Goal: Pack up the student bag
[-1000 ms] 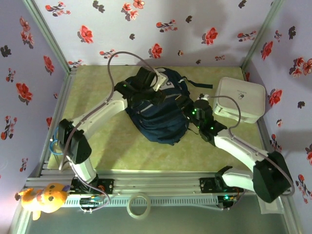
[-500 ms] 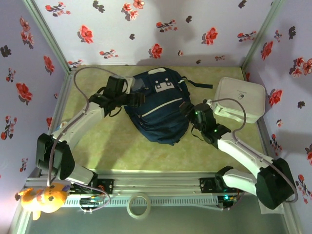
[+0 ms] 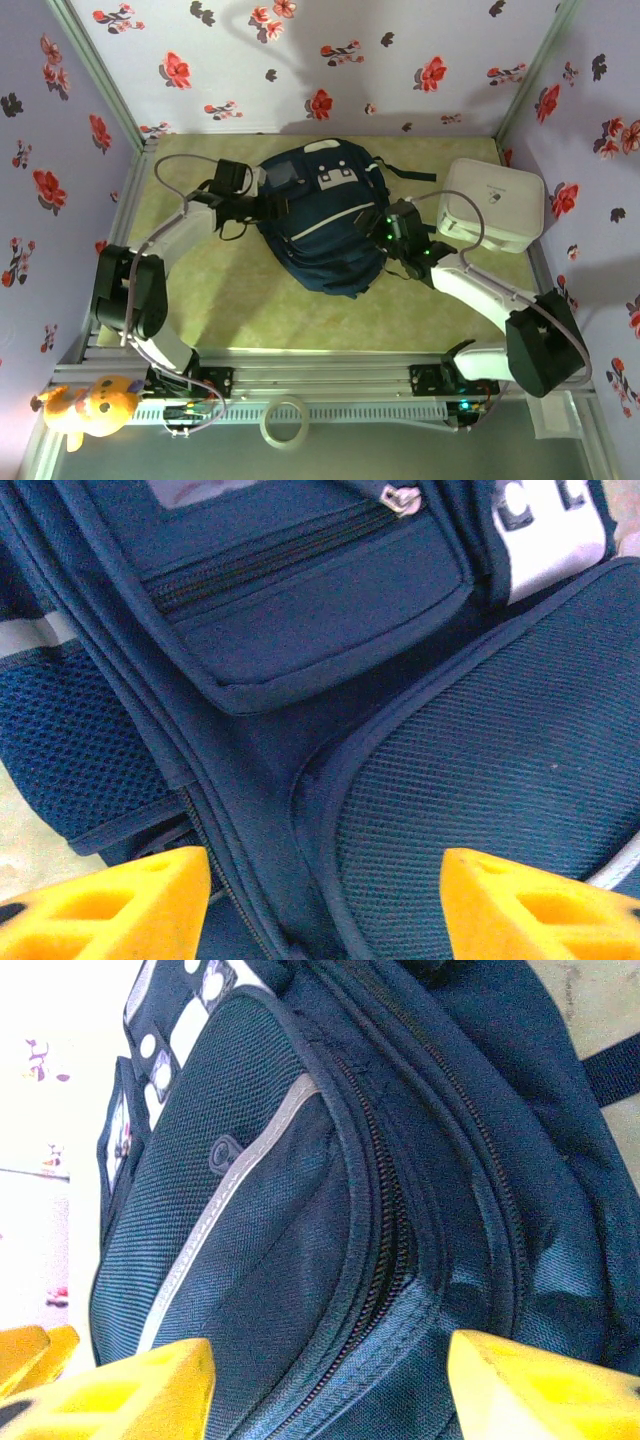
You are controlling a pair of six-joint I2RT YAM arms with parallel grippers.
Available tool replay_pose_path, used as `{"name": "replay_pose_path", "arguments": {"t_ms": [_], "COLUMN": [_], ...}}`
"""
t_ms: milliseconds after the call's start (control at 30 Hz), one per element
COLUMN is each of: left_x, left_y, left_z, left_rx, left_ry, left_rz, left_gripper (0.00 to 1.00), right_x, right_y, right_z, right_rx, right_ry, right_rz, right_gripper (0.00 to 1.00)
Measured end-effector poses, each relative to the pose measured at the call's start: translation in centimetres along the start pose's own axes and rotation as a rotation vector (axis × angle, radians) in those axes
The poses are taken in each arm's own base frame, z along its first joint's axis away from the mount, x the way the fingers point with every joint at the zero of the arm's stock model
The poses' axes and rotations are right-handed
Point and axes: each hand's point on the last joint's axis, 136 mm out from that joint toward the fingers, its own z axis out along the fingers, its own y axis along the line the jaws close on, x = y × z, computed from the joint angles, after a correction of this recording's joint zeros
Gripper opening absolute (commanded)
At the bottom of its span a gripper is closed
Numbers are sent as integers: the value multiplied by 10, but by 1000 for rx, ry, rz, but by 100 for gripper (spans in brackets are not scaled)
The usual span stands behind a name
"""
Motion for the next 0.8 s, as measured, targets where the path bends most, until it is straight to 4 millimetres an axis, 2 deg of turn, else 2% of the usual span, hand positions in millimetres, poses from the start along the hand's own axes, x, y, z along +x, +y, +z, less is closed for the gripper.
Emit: {"name": "replay_pose_path", "arguments": {"t_ms": [200,467,667,700,800], "left_x": [3,5,6,6,6], "left_y": [-2,-5,-8,-8,-10], "left_z": [14,25,25,25,26], "left_rx": [61,98,115,119,138], "left_ry": [59,99,107,106,102], "left_rz": [-24,-33,-32,-37,-42], "left_gripper": [46,33,3,0,0], "right_x": [5,2,3,2,-1], "right_y": [0,7,5,3,-2], "right_z": [7,10,15,17,22], "right_rx": [4,-9,6,12,36], "right_ry": [29,30,38,38,42], "right_rz": [-7,-23,-36,-41,-58], "right_gripper": [46,39,33,32,30]}}
